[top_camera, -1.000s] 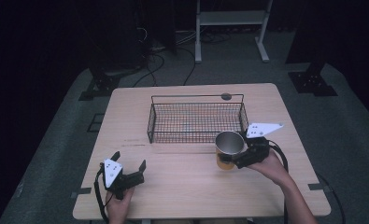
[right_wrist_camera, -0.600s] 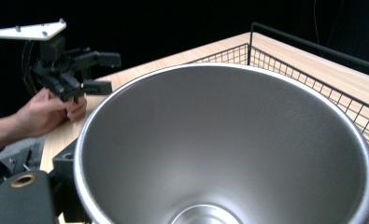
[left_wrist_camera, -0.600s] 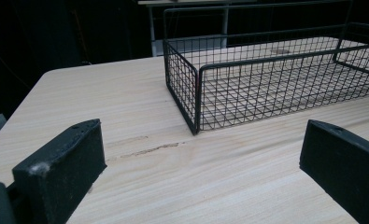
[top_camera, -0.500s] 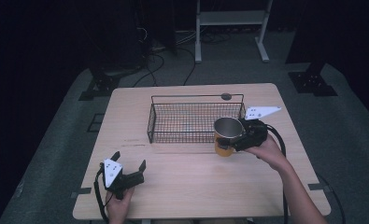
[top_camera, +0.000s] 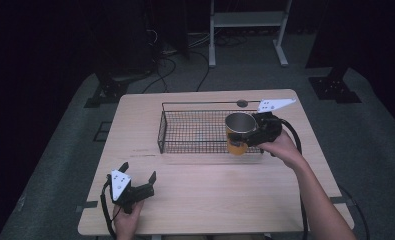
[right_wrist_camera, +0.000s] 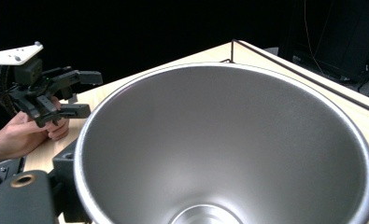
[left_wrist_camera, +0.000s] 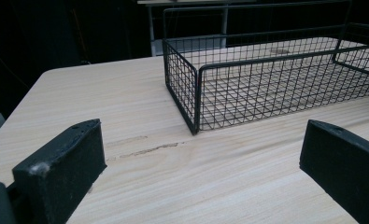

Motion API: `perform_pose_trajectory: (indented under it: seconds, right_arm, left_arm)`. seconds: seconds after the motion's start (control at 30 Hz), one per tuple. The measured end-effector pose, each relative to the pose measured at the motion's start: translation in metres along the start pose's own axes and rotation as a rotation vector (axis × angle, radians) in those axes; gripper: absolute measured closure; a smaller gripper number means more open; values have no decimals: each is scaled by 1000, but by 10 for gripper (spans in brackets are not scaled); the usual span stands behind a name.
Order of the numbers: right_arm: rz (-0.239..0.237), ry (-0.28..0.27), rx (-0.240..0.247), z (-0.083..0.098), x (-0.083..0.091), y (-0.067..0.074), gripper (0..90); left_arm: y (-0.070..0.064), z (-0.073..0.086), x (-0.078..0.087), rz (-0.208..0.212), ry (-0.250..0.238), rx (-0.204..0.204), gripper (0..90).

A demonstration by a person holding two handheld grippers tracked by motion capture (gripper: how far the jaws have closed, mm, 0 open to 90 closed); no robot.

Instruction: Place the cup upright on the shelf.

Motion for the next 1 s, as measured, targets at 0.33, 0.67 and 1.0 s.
perform_pose_trajectory:
  seconds: [0.33,0.67,1.0]
  right_arm:
    - [17,8,-10,-13,-8,-13,118]
    - [29,16,-12,-31,-18,-24,117]
    - [46,57,-28,-38,-35,-41,117]
  left_arm:
    - [0,0,0,2,1,3,0]
    - [0,0,0,2,2,5,0]
    - [0,0,0,3,2,3,0]
Point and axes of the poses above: each handheld gripper's, and its own axes: x roughly backward along the jaws, z roughly out of its underside, y roughly to its left, the point moved 5 cm from there along -x, roughly forward along the jaws, and after that the axes turned 4 degrees about -x, right-handed, at the moved point
